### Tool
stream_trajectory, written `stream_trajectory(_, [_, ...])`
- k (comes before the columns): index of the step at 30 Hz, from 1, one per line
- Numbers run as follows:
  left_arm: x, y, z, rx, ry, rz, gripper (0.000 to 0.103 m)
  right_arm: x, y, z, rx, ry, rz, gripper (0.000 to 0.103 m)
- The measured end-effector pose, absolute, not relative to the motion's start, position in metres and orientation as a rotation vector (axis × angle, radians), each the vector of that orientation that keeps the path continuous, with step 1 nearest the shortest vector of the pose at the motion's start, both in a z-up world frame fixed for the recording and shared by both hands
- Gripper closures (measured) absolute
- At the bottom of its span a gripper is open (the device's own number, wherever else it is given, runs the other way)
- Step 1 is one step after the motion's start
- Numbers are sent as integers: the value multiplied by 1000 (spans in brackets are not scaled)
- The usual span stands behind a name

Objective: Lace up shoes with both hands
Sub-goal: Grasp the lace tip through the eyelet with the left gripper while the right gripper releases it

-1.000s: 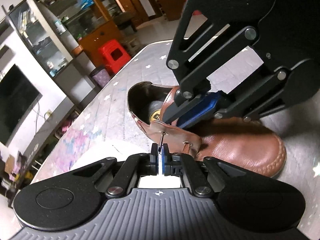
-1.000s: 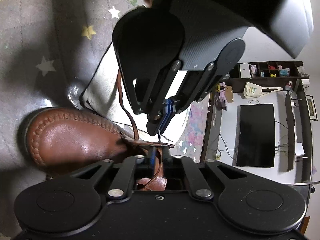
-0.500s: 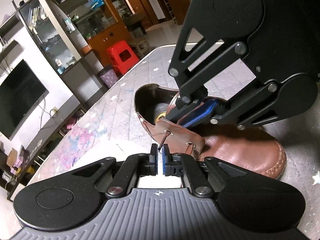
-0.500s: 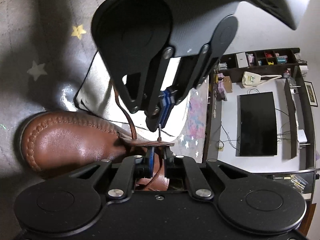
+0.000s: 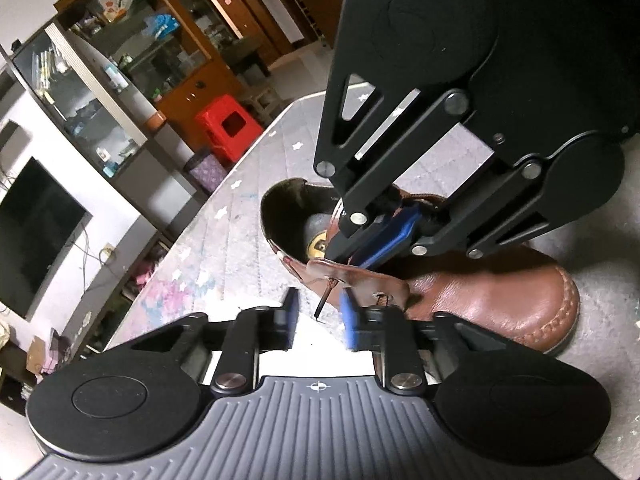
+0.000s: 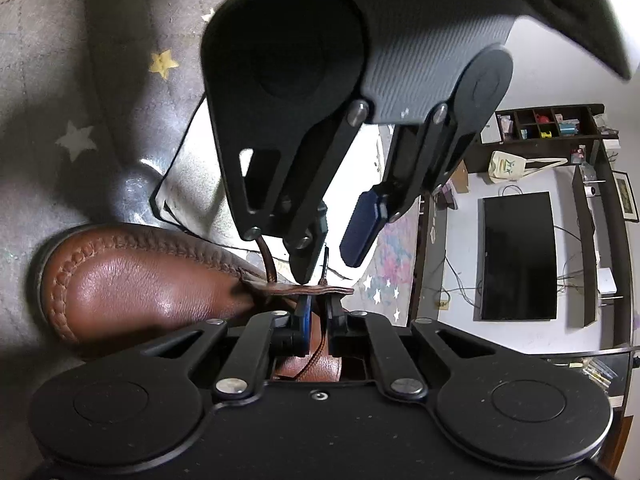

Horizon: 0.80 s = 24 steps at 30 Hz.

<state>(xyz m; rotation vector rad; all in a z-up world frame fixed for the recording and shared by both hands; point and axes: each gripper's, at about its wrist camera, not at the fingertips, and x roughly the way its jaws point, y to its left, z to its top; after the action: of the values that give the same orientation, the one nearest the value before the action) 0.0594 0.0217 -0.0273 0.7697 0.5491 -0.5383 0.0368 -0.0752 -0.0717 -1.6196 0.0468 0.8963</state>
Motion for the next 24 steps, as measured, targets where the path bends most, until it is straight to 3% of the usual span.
stream_trajectory(6, [55, 17, -32, 813, 542, -551, 100, 31, -81, -74, -1621, 47, 899, 95])
stream_trajectory(16, [55, 38, -22, 542, 574, -367, 101, 21, -87, -70, -1595, 51, 844, 95])
stream_trajectory(24, [33, 66, 9, 414, 500, -219, 101, 0, -103, -68, -1521, 97, 784, 95])
